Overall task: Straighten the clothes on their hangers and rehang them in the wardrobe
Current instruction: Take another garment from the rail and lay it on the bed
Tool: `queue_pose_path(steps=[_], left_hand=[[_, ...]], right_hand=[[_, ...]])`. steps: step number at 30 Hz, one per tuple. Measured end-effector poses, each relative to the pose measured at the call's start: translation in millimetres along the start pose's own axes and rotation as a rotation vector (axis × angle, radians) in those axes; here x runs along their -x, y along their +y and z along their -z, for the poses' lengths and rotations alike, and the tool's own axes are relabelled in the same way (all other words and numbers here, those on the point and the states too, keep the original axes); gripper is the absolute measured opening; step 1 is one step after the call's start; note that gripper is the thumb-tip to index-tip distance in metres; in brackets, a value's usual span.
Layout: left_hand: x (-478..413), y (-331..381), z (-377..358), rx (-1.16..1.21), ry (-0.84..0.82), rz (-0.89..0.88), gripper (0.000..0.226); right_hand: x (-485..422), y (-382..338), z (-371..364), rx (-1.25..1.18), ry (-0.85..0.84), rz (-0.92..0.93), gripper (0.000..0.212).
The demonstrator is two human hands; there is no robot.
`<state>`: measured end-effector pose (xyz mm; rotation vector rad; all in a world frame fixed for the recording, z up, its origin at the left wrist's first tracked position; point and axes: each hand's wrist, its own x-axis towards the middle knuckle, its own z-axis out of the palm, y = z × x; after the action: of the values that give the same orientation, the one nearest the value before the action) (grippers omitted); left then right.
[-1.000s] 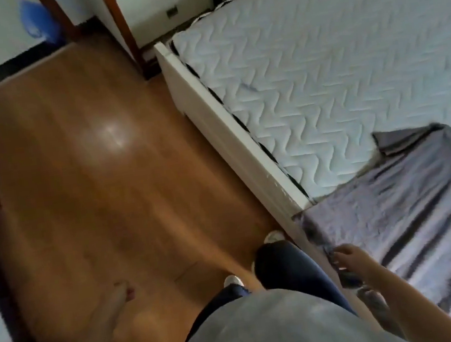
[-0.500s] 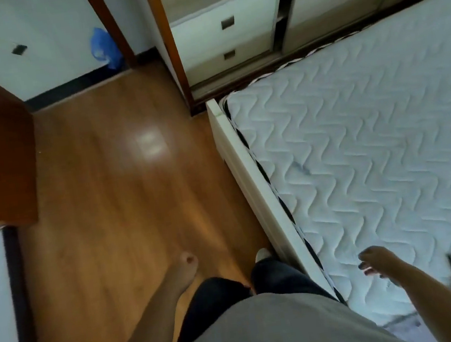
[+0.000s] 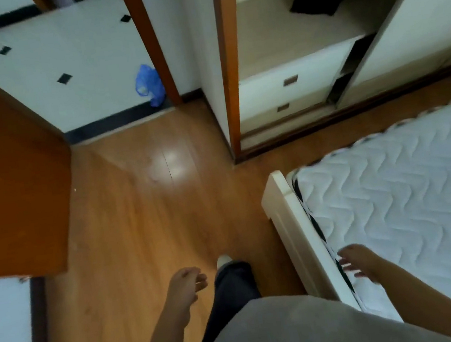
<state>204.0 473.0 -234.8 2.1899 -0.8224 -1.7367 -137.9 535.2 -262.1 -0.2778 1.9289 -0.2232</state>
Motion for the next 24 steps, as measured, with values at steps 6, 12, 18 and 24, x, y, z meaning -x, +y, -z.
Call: queue_pose_path(steps=[6, 12, 18, 24], left_hand=[[-82, 153, 47, -0.409, 0.029, -0.287, 0.024], [-104, 305, -17, -0.563, -0.187, -0.599, 0.015], [-87, 440, -113, -0.685, -0.352, -0.977, 0.026], [-75, 550, -195, -0.755, -0.342, -1.323, 0.023]], right_hand=[[-17, -165, -6, 0.061, 0.042, 0.204, 0.015], [-42, -254, 45, -0.120, 0.193, 0.348, 0.024], [-77, -298, 134, -0.372, 0.378, 0.364, 0.024], [-82, -329, 221, -0.539, 0.597, 0.388, 0.020]])
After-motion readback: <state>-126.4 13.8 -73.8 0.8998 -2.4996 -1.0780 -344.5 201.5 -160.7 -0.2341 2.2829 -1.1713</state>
